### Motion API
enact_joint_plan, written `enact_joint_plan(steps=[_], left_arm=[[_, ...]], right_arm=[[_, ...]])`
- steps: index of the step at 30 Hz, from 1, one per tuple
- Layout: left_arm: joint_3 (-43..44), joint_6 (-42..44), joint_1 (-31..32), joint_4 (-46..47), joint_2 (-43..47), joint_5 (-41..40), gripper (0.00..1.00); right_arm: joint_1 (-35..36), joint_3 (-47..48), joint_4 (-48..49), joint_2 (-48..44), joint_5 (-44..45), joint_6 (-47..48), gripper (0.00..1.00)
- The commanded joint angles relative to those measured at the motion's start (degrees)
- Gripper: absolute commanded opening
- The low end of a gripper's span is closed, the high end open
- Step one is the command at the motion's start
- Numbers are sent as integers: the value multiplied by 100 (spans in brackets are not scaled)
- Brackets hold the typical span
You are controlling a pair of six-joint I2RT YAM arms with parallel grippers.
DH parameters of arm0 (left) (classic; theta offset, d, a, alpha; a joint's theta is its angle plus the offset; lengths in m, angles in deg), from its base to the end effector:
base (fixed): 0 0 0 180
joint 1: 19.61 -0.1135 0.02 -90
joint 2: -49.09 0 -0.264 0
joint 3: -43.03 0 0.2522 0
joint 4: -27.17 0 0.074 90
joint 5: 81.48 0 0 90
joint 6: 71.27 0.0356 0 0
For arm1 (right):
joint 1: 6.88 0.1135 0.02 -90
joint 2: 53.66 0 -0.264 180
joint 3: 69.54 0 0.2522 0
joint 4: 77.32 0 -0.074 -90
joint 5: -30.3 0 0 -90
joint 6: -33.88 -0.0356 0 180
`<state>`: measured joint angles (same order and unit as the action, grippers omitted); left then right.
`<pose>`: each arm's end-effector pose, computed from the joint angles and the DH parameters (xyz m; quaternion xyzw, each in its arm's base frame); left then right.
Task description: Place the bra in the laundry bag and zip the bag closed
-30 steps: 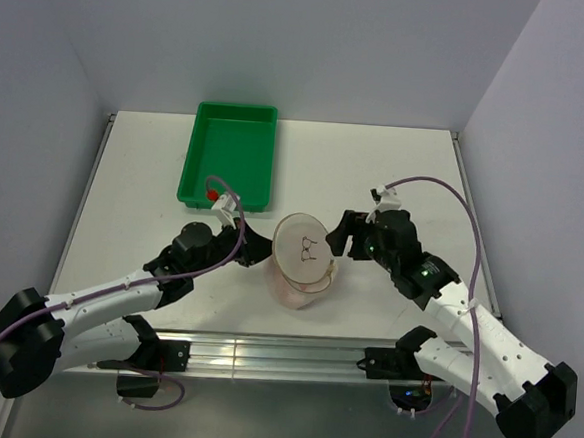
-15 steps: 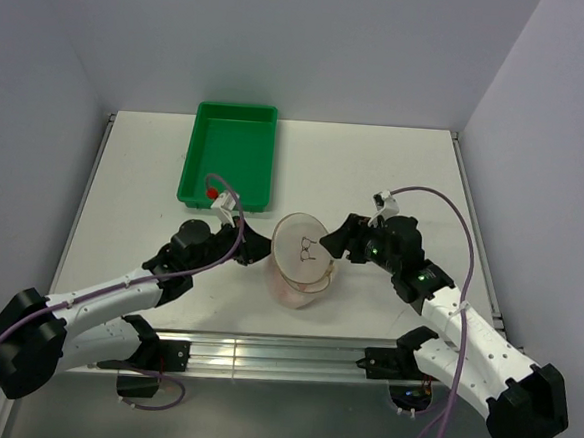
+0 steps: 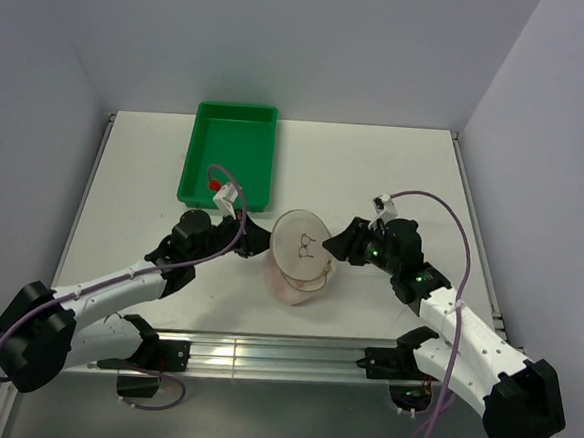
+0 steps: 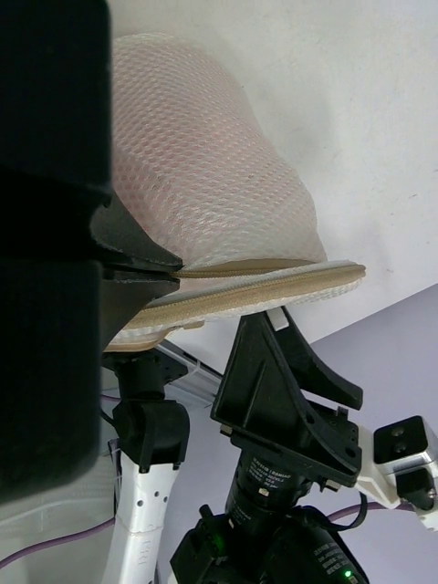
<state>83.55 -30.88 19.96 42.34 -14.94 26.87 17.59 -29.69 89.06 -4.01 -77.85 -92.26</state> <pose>0.1796 -0.1630 0.2346 0.0385 0.7532 -0.5390 0.3750 0.1743 0.0915 0.2289 -0.0022 0.8300 0.3873 0.4014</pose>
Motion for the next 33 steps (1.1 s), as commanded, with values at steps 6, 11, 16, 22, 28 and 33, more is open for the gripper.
enact_joint_plan(steps=[6, 11, 16, 22, 28, 33], left_arm=[[628, 240, -318, 227, -250, 397, 0], [865, 390, -406, -44, -373, 231, 0], [1339, 460, -643, -212, -663, 3, 0], [1946, 706, -670, -949, -760, -770, 34], [2193, 917, -661, -1547, -444, -1123, 67], [1728, 803, -539, -1969, 240, -1035, 57]], right_arm=[[-30, -323, 548, -280, -215, -367, 21], [-39, -420, 557, -570, -154, -481, 7], [-39, -552, 513, -1035, -127, -754, 0], [-39, -736, 241, -1545, 224, -1333, 0], [-30, -842, 100, -1853, 672, -1756, 0], [-30, -903, 433, -1529, 769, -1888, 0]])
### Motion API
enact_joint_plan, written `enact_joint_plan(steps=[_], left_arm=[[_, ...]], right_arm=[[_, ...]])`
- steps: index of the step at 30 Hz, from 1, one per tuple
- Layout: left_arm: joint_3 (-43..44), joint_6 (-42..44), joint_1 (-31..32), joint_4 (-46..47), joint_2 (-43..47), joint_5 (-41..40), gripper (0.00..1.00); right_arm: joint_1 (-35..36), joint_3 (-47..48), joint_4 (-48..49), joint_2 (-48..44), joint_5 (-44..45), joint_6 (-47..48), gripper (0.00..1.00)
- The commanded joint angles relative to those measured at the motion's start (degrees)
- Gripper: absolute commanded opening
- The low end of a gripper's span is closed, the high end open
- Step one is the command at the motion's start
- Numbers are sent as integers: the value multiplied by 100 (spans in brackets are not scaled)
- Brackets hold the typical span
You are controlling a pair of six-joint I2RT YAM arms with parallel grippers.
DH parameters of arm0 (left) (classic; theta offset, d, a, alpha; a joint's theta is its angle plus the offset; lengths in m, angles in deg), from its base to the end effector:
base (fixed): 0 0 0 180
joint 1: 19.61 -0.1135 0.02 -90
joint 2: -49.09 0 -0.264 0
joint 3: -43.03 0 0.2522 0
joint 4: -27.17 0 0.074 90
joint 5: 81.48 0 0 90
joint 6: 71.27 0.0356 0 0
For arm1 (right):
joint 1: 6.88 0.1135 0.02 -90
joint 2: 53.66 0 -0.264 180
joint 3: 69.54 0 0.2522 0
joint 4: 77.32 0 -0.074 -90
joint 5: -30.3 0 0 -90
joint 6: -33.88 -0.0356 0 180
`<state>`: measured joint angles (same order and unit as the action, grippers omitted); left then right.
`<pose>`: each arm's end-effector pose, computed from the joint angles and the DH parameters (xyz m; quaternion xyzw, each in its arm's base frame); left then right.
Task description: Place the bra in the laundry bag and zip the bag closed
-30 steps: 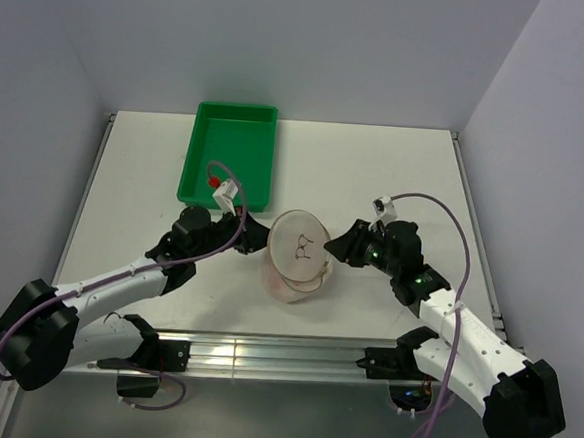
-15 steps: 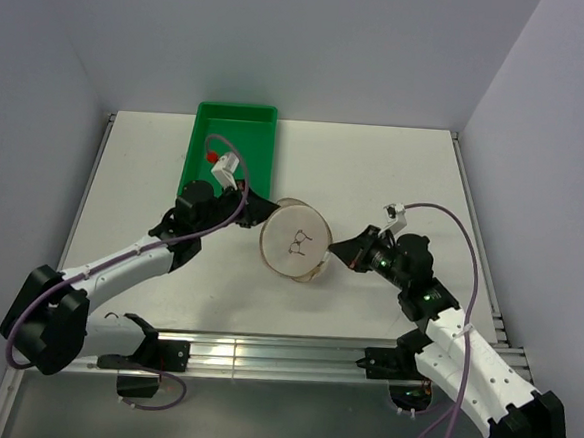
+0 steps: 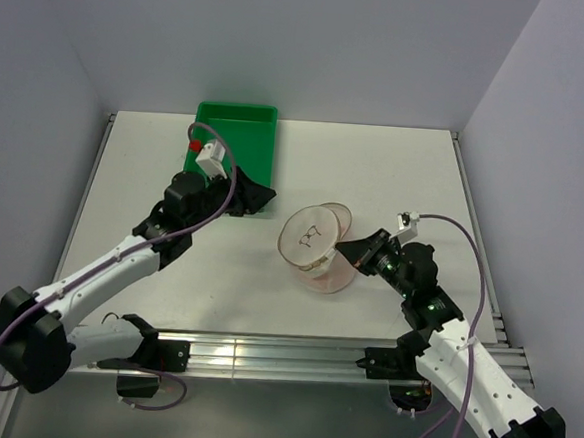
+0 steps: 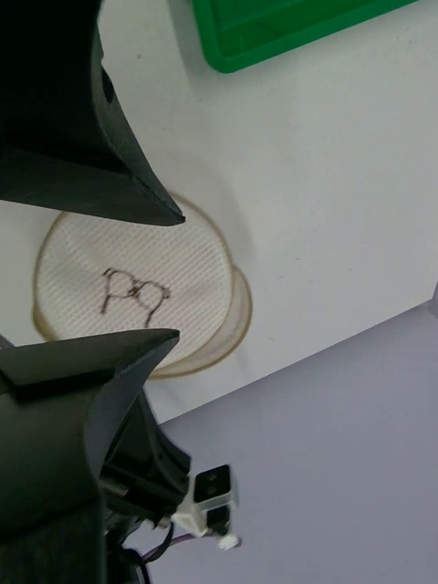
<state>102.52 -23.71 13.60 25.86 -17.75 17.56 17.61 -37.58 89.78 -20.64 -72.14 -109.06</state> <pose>0.2264 -0.1549 0.3075 -0.0096 0.7578 -0.4456 0.4765 0.1391 0.0718 0.2265 0.1278 0.7755 0.4496 0.4244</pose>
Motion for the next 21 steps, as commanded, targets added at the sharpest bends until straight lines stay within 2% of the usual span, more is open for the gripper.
enact_joint_plan(steps=[1, 3, 4, 7, 10, 12, 15, 21], left_arm=[[-249, 69, 368, -531, 654, -208, 54], [-415, 34, 807, -743, 979, -533, 43], [-460, -10, 1297, -831, 1050, -857, 39], [-653, -300, 2089, -876, 1148, -1271, 29], [-584, -458, 2759, -779, 859, -1587, 24], [-312, -476, 3285, -884, 473, -1869, 24], [-39, -668, 3700, -920, -54, -2406, 26], [-38, -1153, 3868, -446, -689, -2933, 43]], right_arm=[[-32, -141, 440, 187, 199, -216, 0], [-41, -185, 537, 258, 234, -233, 0], [-32, -194, 564, 258, 251, -233, 0], [-41, -264, 538, 144, 348, -190, 0], [-41, -316, 459, 56, 383, -154, 0], [-41, -352, 450, 21, 375, -111, 0], [-41, -378, 423, -40, 392, -67, 0], [-41, -361, 344, -93, 366, 83, 0]])
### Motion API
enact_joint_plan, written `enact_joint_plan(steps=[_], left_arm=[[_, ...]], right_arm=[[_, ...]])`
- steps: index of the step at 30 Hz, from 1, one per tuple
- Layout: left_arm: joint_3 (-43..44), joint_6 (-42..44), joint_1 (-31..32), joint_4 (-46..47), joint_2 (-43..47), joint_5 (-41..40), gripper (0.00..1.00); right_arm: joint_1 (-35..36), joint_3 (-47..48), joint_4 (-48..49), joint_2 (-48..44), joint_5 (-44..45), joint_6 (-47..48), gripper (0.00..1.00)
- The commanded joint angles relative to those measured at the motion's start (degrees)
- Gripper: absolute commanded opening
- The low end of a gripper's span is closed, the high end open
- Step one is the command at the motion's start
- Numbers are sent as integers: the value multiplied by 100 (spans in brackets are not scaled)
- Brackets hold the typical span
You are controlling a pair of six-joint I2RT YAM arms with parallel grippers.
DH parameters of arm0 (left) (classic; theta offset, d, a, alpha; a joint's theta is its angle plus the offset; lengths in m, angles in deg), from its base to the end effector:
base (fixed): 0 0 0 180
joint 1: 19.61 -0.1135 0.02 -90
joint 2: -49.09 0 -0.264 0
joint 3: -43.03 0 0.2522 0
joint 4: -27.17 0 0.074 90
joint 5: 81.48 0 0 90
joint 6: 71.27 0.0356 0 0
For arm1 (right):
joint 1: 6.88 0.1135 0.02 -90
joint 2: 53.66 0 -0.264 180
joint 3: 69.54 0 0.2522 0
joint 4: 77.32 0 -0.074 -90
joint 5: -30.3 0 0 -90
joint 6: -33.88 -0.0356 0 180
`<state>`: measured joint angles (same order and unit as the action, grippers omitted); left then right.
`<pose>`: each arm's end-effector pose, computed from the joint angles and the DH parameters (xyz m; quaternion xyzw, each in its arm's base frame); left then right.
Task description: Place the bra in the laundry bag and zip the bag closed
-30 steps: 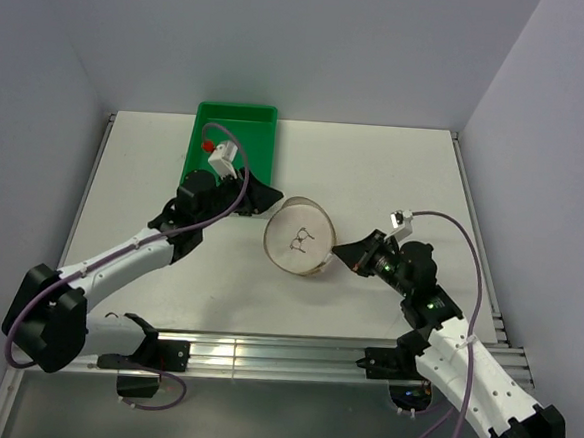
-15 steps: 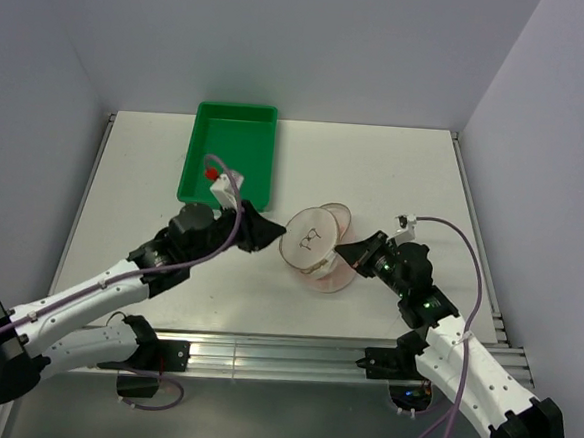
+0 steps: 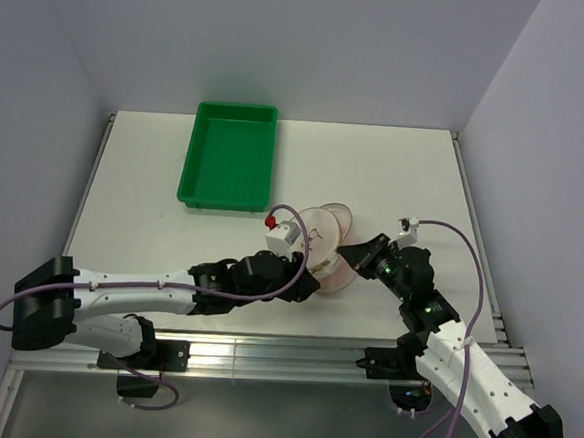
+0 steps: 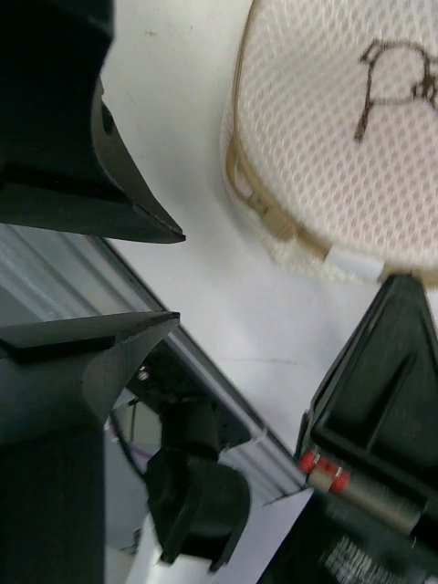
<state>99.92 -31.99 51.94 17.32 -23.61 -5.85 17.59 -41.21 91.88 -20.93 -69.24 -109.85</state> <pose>0.0976 -0.2647 0.2499 0.0863 0.8380 -0.4115 0.3477 0.1383 0.0694 0.2083 0.1511 0.7788 0.4330 0.4281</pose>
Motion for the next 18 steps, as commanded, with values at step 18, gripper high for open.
enact_joint_plan(steps=[18], left_arm=[[1364, 774, 210, -248, -1254, -1815, 41]], right_arm=[[-39, -112, 117, -232, -48, 223, 0]])
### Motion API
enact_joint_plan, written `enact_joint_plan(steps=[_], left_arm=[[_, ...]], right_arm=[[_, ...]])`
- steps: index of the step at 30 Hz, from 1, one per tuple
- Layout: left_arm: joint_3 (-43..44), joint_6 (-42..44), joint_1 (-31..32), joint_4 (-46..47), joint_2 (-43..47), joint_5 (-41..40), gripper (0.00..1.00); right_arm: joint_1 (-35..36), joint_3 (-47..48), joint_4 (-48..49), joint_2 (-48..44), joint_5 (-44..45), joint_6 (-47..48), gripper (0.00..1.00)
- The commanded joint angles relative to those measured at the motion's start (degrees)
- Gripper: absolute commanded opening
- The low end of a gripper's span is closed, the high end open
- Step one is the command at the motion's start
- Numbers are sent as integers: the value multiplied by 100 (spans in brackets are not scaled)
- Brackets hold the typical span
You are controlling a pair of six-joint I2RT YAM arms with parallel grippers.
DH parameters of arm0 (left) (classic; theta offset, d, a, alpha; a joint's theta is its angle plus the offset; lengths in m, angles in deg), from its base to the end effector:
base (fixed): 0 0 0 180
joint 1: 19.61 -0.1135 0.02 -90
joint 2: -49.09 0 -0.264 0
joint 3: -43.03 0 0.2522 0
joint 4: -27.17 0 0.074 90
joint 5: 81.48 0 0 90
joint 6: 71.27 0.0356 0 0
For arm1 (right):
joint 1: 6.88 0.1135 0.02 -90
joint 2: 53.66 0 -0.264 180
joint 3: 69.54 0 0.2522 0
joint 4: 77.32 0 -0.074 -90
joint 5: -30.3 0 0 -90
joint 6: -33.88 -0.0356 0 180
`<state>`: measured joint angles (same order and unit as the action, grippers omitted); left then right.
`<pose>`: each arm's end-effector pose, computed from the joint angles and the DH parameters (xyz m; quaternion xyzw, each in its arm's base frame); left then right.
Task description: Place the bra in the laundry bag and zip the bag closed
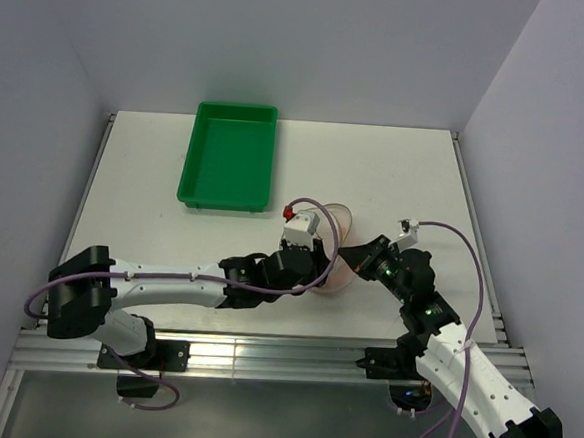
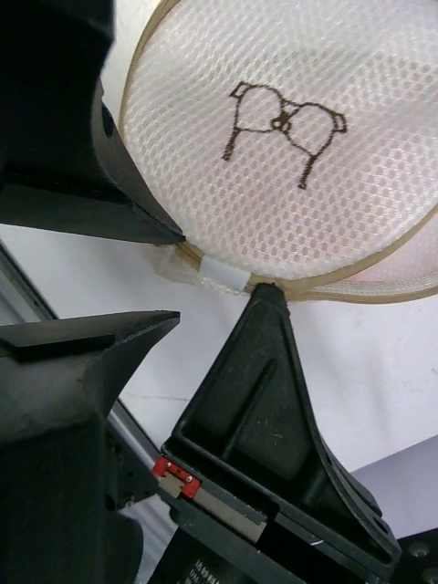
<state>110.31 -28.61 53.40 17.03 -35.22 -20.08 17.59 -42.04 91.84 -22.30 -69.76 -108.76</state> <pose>0.1123 -0.3093 0.2543 0.0582 0.8349 -0.3333 0.4341 0.1355 0.0685 0.2062 0.1400 0.7780 0.4335 0.4326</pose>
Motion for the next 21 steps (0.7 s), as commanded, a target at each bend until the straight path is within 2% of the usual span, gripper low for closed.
enact_joint_plan(steps=[1, 7, 13, 21], left_arm=[[396, 453, 64, -282, -120, -401, 41], [571, 558, 204, -597, -340, -479, 41], [748, 637, 319, -880, -560, -805, 48], [783, 769, 345, -1003, -656, -1077, 44]], right_arm=[[-39, -29, 121, -94, -4, 114, 0], [-39, -47, 218, -33, -48, 96, 0], [-47, -29, 183, -68, -48, 114, 0], [-39, -38, 156, -103, -57, 123, 0]])
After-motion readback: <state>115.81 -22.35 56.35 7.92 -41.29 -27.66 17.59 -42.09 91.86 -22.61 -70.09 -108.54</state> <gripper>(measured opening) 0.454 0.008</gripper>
